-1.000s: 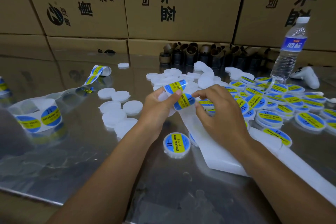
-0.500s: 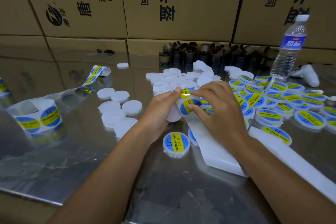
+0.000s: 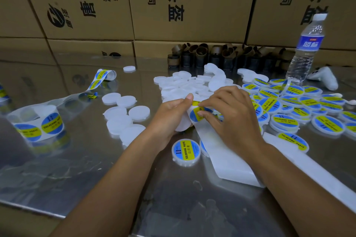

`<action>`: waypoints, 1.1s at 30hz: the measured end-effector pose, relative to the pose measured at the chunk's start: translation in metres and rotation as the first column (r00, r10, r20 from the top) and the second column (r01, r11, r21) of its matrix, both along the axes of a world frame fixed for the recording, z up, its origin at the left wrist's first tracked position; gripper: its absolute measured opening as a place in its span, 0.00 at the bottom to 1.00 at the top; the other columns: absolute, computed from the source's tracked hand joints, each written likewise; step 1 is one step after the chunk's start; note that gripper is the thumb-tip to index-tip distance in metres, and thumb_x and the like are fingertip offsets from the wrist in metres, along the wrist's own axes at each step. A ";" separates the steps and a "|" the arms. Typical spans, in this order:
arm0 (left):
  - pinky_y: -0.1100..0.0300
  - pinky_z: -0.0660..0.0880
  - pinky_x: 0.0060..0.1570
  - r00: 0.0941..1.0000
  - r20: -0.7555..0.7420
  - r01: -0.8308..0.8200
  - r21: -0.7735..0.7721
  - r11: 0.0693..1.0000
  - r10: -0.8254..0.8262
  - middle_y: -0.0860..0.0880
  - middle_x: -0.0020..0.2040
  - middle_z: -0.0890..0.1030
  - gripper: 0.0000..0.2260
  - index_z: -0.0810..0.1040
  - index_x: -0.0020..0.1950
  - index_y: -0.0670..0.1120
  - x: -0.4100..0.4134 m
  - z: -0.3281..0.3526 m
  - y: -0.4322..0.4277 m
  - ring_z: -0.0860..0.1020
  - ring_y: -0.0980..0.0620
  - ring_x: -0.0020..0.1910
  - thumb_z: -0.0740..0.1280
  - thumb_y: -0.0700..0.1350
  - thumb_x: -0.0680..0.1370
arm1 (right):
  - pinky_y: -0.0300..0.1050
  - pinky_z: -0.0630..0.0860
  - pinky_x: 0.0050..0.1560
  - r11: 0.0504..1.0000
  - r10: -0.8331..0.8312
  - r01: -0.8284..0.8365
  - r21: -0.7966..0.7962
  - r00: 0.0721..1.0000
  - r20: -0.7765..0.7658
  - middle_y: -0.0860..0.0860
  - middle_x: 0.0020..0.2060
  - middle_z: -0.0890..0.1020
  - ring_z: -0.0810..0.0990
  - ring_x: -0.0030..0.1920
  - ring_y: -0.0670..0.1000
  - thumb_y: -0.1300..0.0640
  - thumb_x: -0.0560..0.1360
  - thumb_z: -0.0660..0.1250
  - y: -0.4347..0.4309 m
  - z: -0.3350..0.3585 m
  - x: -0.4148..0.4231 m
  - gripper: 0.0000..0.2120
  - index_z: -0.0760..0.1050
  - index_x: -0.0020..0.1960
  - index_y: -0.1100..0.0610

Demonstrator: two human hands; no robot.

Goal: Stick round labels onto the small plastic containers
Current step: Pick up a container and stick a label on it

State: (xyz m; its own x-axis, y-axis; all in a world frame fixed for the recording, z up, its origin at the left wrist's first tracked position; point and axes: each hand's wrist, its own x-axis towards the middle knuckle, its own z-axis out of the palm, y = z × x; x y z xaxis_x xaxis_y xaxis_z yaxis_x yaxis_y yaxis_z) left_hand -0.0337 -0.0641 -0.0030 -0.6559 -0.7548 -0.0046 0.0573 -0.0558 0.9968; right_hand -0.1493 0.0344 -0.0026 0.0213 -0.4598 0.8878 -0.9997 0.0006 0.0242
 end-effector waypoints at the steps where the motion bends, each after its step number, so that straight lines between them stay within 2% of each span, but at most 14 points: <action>1: 0.46 0.72 0.63 1.000 -0.003 -0.013 -0.005 1.000 0.013 0.40 0.49 0.83 0.14 0.83 0.43 0.45 0.000 0.000 0.000 0.80 0.42 0.51 0.65 0.54 0.77 | 0.48 0.66 0.49 1.000 -0.002 0.002 0.005 1.000 0.025 0.51 0.36 0.81 0.74 0.46 0.52 0.56 0.69 0.72 0.000 -0.001 0.000 0.04 0.82 0.42 0.56; 4: 0.50 0.75 0.55 0.999 -0.004 -0.042 -0.030 0.999 0.042 0.41 0.44 0.82 0.13 0.82 0.42 0.44 0.001 0.002 0.001 0.77 0.45 0.45 0.67 0.53 0.76 | 0.48 0.65 0.53 1.000 -0.025 0.023 0.019 0.998 0.064 0.49 0.36 0.81 0.77 0.45 0.53 0.55 0.70 0.72 0.001 -0.003 -0.001 0.04 0.82 0.42 0.55; 7: 0.48 0.76 0.56 0.999 -0.018 -0.051 -0.046 0.998 0.051 0.39 0.48 0.83 0.11 0.81 0.44 0.43 0.003 0.003 0.000 0.80 0.42 0.47 0.68 0.51 0.76 | 0.50 0.62 0.61 0.999 -0.029 0.028 0.018 0.996 0.083 0.50 0.36 0.81 0.80 0.43 0.55 0.57 0.70 0.72 0.001 -0.003 0.000 0.01 0.81 0.40 0.55; 8: 0.49 0.77 0.55 0.998 -0.017 -0.062 -0.054 0.997 0.061 0.40 0.48 0.83 0.11 0.81 0.44 0.44 0.002 0.003 0.000 0.80 0.44 0.46 0.68 0.51 0.76 | 0.50 0.60 0.63 1.000 -0.023 0.021 0.020 0.996 0.088 0.50 0.36 0.82 0.81 0.43 0.55 0.58 0.69 0.73 0.001 -0.003 0.001 0.01 0.81 0.39 0.55; 10: 0.57 0.78 0.45 0.995 -0.027 -0.098 -0.056 0.994 0.096 0.46 0.41 0.84 0.09 0.81 0.41 0.46 0.002 0.001 -0.002 0.80 0.51 0.39 0.69 0.51 0.75 | 0.49 0.59 0.65 0.999 -0.006 0.001 0.042 0.993 0.120 0.51 0.39 0.82 0.82 0.47 0.55 0.60 0.69 0.72 0.000 -0.003 0.003 0.01 0.81 0.39 0.56; 12: 0.62 0.78 0.36 0.989 -0.042 -0.147 -0.032 0.989 0.145 0.50 0.36 0.83 0.08 0.80 0.39 0.48 0.001 0.001 -0.005 0.80 0.54 0.34 0.70 0.50 0.75 | 0.53 0.60 0.65 0.996 0.017 -0.034 0.086 0.980 0.196 0.52 0.46 0.83 0.80 0.53 0.55 0.62 0.69 0.71 0.000 -0.003 0.005 0.02 0.81 0.40 0.56; 15: 0.63 0.76 0.36 0.975 -0.048 -0.218 -0.016 0.976 0.217 0.50 0.37 0.83 0.08 0.80 0.37 0.49 0.001 -0.001 -0.007 0.79 0.53 0.35 0.71 0.50 0.74 | 0.56 0.65 0.63 0.988 0.033 -0.076 0.136 0.954 0.297 0.53 0.54 0.81 0.77 0.57 0.56 0.64 0.68 0.71 0.001 -0.001 0.007 0.04 0.80 0.41 0.56; 18: 0.66 0.71 0.28 0.961 -0.059 -0.269 0.011 0.963 0.269 0.52 0.32 0.82 0.07 0.79 0.37 0.48 0.000 -0.002 -0.008 0.78 0.56 0.29 0.72 0.49 0.74 | 0.51 0.66 0.58 0.987 0.050 -0.107 0.119 0.912 0.407 0.52 0.52 0.80 0.76 0.56 0.55 0.65 0.67 0.68 0.002 0.002 0.009 0.05 0.78 0.40 0.57; 20: 0.67 0.72 0.26 0.953 -0.085 -0.284 0.069 0.956 0.289 0.49 0.37 0.84 0.06 0.79 0.40 0.46 0.001 -0.001 -0.008 0.79 0.56 0.29 0.72 0.47 0.74 | 0.46 0.68 0.56 0.987 0.103 -0.154 0.055 0.846 0.524 0.51 0.48 0.79 0.76 0.53 0.50 0.66 0.65 0.66 0.002 0.004 0.011 0.05 0.76 0.37 0.56; 22: 0.67 0.73 0.28 0.949 -0.096 -0.291 0.093 0.952 0.299 0.46 0.44 0.84 0.06 0.79 0.43 0.45 0.001 0.000 -0.008 0.81 0.56 0.31 0.72 0.47 0.74 | 0.33 0.67 0.53 0.979 0.172 -0.201 -0.028 0.754 0.634 0.48 0.45 0.77 0.75 0.49 0.40 0.66 0.65 0.64 0.002 0.007 0.013 0.08 0.74 0.35 0.54; 24: 0.65 0.75 0.31 0.948 -0.099 -0.294 0.093 0.951 0.302 0.45 0.45 0.84 0.07 0.79 0.44 0.45 0.002 0.001 -0.008 0.80 0.56 0.32 0.72 0.48 0.74 | 0.28 0.66 0.50 0.971 0.219 -0.221 -0.091 0.674 0.706 0.46 0.43 0.76 0.73 0.47 0.35 0.69 0.68 0.65 0.002 0.011 0.012 0.12 0.72 0.34 0.52; 27: 0.63 0.78 0.32 0.941 -0.099 -0.317 0.077 0.945 0.323 0.47 0.40 0.83 0.08 0.80 0.41 0.46 0.002 0.003 -0.006 0.80 0.56 0.31 0.72 0.49 0.73 | 0.37 0.70 0.53 0.966 0.247 -0.207 -0.154 0.566 0.787 0.46 0.41 0.77 0.74 0.45 0.37 0.70 0.70 0.64 0.004 0.014 0.008 0.15 0.73 0.35 0.51; 30: 0.47 0.78 0.49 0.927 -0.070 -0.366 0.061 0.929 0.369 0.47 0.40 0.82 0.08 0.80 0.37 0.49 0.002 0.005 -0.006 0.77 0.48 0.40 0.72 0.51 0.73 | 0.52 0.73 0.56 0.965 0.263 -0.161 -0.209 0.516 0.815 0.46 0.39 0.77 0.76 0.44 0.45 0.69 0.70 0.64 0.004 0.015 0.007 0.14 0.73 0.35 0.51; 33: 0.39 0.76 0.53 0.909 -0.094 -0.400 0.080 0.913 0.406 0.45 0.38 0.78 0.09 0.78 0.37 0.48 0.003 0.007 -0.007 0.74 0.45 0.39 0.71 0.52 0.74 | 0.50 0.74 0.55 0.954 0.299 -0.159 -0.254 0.481 0.824 0.44 0.36 0.77 0.76 0.41 0.44 0.70 0.70 0.64 0.004 0.016 0.007 0.15 0.73 0.35 0.51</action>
